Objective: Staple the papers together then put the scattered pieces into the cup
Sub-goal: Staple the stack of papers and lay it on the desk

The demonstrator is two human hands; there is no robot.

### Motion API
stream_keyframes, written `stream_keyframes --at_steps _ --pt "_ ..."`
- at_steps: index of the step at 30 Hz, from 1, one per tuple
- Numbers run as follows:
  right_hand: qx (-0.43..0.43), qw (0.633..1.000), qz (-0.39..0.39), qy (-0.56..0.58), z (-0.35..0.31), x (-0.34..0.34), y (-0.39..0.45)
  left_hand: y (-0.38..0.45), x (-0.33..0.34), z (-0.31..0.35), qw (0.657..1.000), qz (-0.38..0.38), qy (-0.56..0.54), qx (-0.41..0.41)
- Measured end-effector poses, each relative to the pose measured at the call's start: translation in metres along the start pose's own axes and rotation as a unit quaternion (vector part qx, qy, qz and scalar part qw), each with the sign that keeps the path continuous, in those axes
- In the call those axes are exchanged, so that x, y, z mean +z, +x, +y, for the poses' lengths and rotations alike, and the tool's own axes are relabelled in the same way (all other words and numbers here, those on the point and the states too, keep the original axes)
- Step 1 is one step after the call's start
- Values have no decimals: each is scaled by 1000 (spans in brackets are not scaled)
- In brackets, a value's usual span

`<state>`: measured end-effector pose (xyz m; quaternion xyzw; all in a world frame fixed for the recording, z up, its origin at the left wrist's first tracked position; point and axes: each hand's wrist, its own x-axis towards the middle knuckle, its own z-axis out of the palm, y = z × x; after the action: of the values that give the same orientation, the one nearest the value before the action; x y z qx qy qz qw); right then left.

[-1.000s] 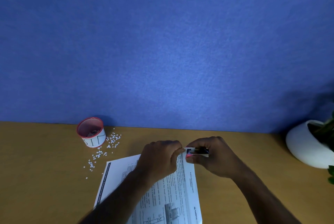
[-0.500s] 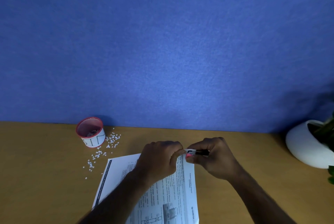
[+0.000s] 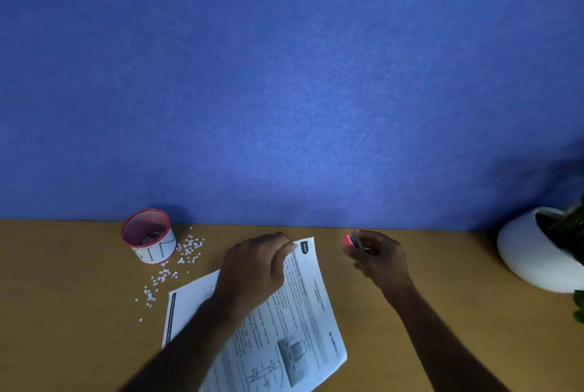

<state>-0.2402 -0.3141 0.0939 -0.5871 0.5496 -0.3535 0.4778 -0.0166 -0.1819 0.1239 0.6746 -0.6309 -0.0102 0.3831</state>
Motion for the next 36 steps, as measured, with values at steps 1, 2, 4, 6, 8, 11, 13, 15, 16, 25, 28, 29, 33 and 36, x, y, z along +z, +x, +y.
stream_keyframes --at_steps 1,2,4,6,8,11,13,15,16,25,28,29,33,36 --pt "-5 998 22 -61 16 -3 12 0 1 -2 1000 4 -2 -4" --pt "-21 990 36 -138 31 -7 23 0 2 -3 1000 6 -4 -8" --pt "-37 967 50 -246 56 -12 41 1 5 -6 1000 9 -6 -9" --pt "-20 956 58 -287 72 -13 54 1 8 -8 1000 13 -7 -7" --pt "-3 942 70 -327 77 -10 62 2 11 -10 1000 16 -13 -8" --pt "20 927 114 -356 80 -6 71 3 16 -13 1000 9 -21 -19" --pt "46 926 127 -353 88 -4 78 3 19 -14 999 3 -21 -24" --pt "66 922 118 -364 95 -2 83 4 21 -16 999 1 -26 -28" --pt "68 921 112 -367 97 -1 84 4 22 -17 999 0 -30 -30" --pt "56 909 102 -399 91 -2 77 6 23 -15 999 -5 -29 -24" --pt "-12 950 125 -287 61 3 57 6 23 -13 999 -6 -31 -24" --pt "-24 980 93 -176 46 7 45 7 22 -12 999 -5 -31 -24" --pt "-36 978 -196 61 -15 18 -8 9 20 -9 999 -7 -34 -31" --pt "-59 960 -273 32 -43 23 -31 12 17 -7 999 -3 -40 -37"
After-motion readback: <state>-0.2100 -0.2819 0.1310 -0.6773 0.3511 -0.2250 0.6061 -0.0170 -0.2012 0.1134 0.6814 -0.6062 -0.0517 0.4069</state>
